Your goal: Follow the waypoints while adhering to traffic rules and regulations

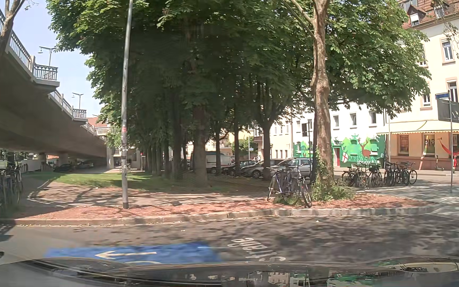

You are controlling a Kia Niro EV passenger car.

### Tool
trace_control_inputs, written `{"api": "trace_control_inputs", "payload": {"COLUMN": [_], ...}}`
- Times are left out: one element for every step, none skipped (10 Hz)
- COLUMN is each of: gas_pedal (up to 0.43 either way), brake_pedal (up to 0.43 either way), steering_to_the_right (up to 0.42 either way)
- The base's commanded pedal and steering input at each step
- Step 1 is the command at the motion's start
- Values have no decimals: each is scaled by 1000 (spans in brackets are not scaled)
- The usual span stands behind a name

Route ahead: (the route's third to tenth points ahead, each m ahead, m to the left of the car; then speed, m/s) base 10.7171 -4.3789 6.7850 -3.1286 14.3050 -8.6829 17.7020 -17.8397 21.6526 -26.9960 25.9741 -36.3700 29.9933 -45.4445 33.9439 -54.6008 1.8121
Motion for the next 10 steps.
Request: {"api": "trace_control_inputs", "payload": {"gas_pedal": [0,0,0,0,0,0,0,0,0,0], "brake_pedal": [0,0,0,0,0,0,0,0,0,0], "steering_to_the_right": [663,683,704,716,727,733,739,747,758,765]}}
